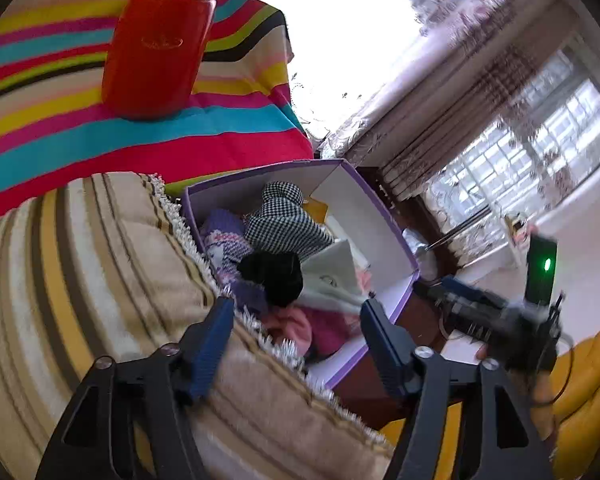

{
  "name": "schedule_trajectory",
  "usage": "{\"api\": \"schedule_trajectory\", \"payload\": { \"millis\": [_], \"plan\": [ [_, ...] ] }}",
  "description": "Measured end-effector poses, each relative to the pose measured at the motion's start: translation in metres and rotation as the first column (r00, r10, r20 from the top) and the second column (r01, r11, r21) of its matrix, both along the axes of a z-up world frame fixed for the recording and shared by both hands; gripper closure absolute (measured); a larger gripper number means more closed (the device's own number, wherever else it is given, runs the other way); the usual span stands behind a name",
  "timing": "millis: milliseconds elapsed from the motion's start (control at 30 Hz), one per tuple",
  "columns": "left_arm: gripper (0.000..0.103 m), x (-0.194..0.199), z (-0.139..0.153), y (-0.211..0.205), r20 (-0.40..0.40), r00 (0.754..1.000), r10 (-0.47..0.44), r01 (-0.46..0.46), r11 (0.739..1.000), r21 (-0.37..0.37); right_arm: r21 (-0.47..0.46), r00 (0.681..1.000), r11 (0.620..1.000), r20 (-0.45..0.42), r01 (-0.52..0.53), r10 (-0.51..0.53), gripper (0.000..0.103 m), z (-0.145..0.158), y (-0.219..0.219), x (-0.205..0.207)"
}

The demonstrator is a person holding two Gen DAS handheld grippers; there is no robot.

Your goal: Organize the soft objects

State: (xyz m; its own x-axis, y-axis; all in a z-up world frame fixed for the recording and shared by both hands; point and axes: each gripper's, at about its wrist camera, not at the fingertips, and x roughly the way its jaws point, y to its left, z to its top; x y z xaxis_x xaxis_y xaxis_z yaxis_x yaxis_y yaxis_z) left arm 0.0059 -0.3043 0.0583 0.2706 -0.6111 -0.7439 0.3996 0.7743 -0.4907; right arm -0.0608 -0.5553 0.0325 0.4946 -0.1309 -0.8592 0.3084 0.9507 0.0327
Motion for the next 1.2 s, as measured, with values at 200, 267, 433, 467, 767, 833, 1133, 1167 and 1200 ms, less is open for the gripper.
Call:
{"api": "schedule_trajectory", "payload": {
  "millis": [200,267,433,467,767,833,1133,1167,1200],
  "plan": [
    [0.016,-0.007,-0.003,-0.007,0.009,1.0,-0.02,0.019,0.999,0.039,-0.019,1.0,0.999,0.005,0.026,-0.025,0.023,0.004,0.012,-0.013],
    [0.012,-0.005,-0.005,-0.01,-0.001,1.0,-0.024,0.024,0.999,0.045,-0.017,1.0,1.0,0.005,0.024,-0.024,0.023,0.003,0.018,-0.015],
    [0.002,-0.006,-0.007,-0.019,0.004,0.998,-0.056,0.056,0.996,0.063,-0.005,1.0,1.0,0.005,0.021,-0.021,0.023,0.001,0.022,-0.012],
    [0.002,-0.007,-0.007,-0.019,0.008,0.998,-0.056,0.056,0.996,0.065,-0.007,1.0,1.0,0.006,0.02,-0.02,0.023,0.001,0.023,-0.012],
    [0.001,-0.004,-0.01,-0.022,0.01,0.999,-0.047,0.046,0.996,0.072,-0.006,1.0,1.0,0.017,0.021,-0.021,0.023,0.004,0.024,-0.012],
    [0.001,-0.003,-0.011,-0.023,0.007,0.999,-0.042,0.042,0.997,0.071,-0.005,1.0,1.0,0.016,0.018,-0.018,0.023,0.004,0.024,-0.013],
    [0.001,0.0,-0.012,-0.021,-0.005,0.999,-0.033,0.033,0.997,0.065,-0.003,1.0,1.0,0.016,0.014,-0.014,0.023,0.004,0.024,-0.012],
    [0.001,0.0,-0.012,-0.021,-0.005,0.999,-0.033,0.033,0.997,0.065,-0.002,1.0,1.0,0.017,0.015,-0.015,0.023,0.004,0.024,-0.013],
    [0.001,0.0,-0.012,-0.021,-0.004,0.999,-0.033,0.034,0.997,0.065,-0.002,1.0,1.0,0.017,0.015,-0.015,0.023,0.004,0.025,-0.013]
  ]
}}
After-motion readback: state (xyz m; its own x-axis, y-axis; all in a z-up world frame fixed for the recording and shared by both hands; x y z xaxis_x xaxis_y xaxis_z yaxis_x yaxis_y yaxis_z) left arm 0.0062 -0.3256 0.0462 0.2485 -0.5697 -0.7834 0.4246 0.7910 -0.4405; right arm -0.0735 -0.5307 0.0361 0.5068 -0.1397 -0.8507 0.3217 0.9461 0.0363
